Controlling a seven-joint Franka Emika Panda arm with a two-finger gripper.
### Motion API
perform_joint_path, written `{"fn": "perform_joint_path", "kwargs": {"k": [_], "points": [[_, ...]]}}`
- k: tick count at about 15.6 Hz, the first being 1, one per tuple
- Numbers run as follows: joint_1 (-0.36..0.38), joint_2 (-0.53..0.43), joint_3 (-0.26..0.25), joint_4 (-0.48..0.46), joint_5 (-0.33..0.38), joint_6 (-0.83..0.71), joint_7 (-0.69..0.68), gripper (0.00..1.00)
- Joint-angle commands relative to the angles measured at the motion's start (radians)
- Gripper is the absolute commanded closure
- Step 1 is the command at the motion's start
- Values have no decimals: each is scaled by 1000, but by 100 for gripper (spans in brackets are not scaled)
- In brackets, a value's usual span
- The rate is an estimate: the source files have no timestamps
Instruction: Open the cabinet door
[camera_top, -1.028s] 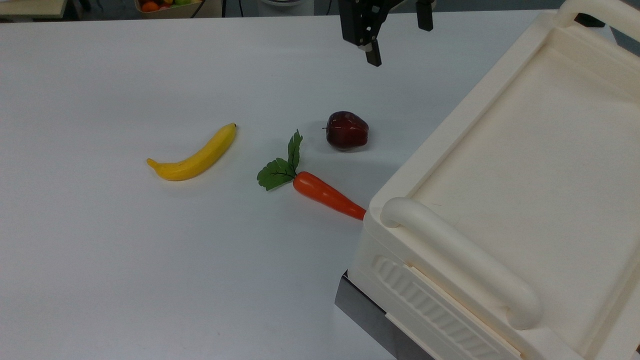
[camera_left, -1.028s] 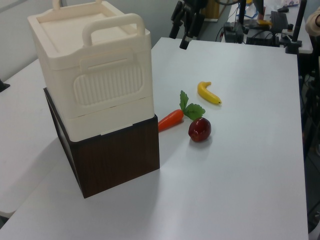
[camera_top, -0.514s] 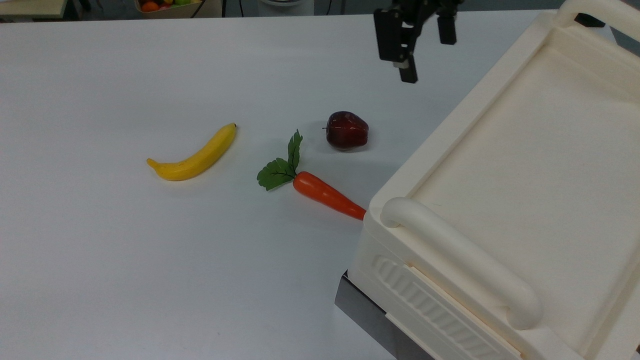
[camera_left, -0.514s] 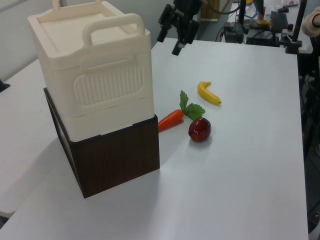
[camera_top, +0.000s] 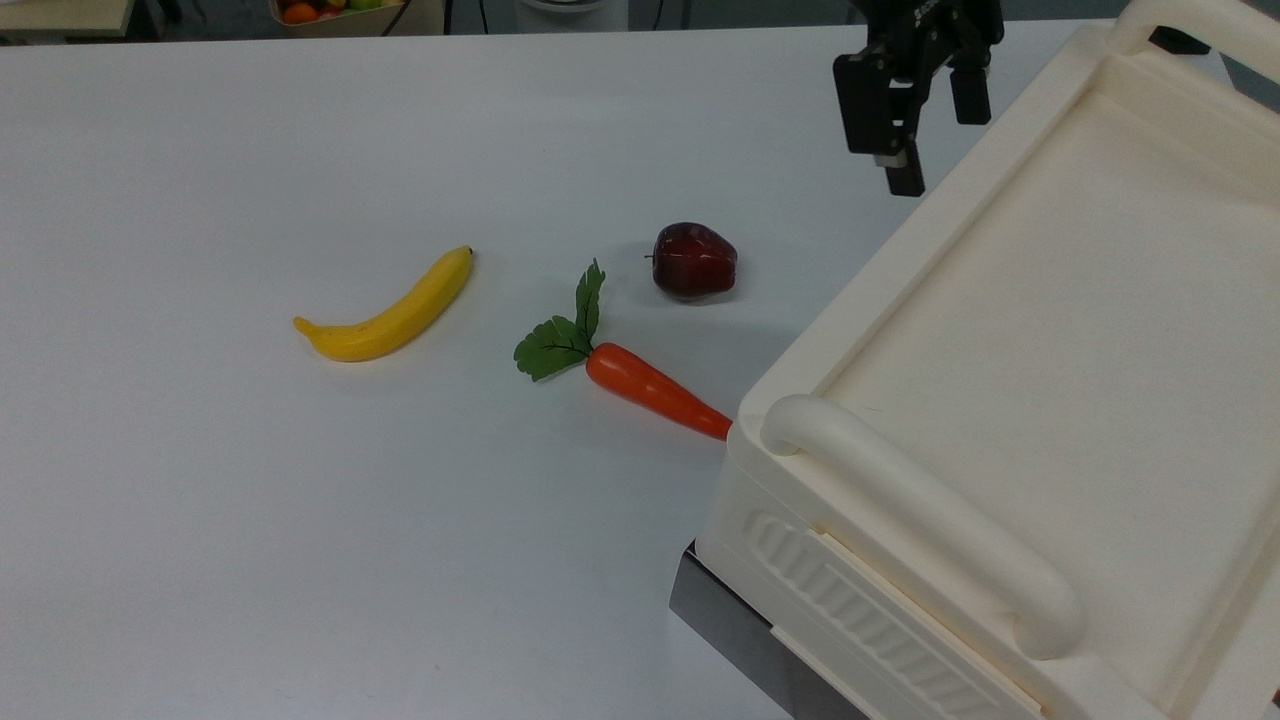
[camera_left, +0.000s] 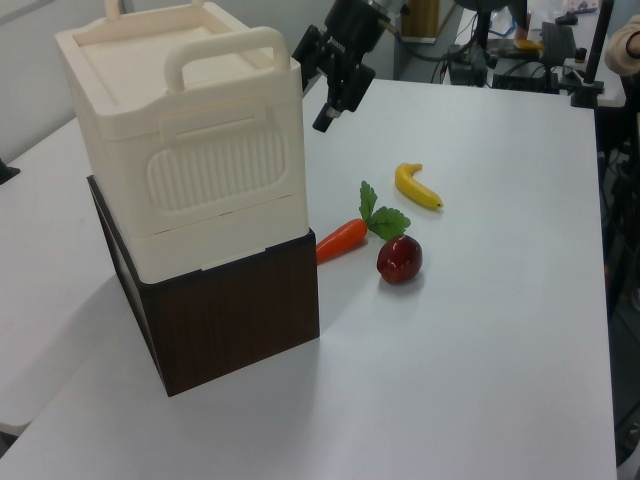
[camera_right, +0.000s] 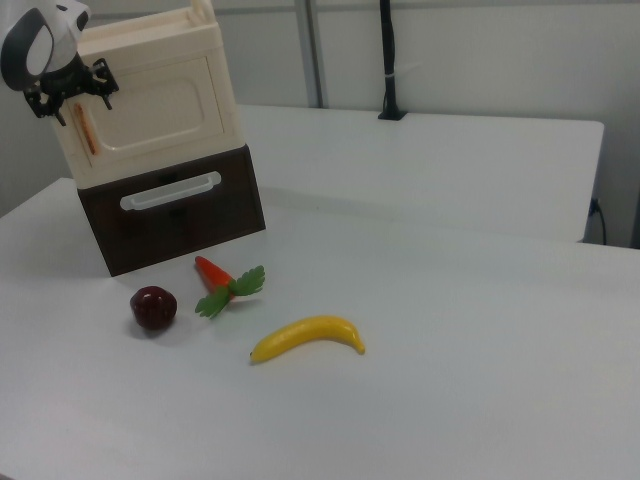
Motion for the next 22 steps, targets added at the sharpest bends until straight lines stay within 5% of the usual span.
{"fn": "perform_joint_path", "kwargs": {"k": [1, 6, 12, 22], "points": [[9, 11, 5, 12, 17, 40, 90, 29], [11, 17, 16, 12, 10, 38, 92, 63], [11, 14, 16, 11, 10, 24, 99, 84], [2, -33, 16, -11, 12, -124, 116, 87]]}}
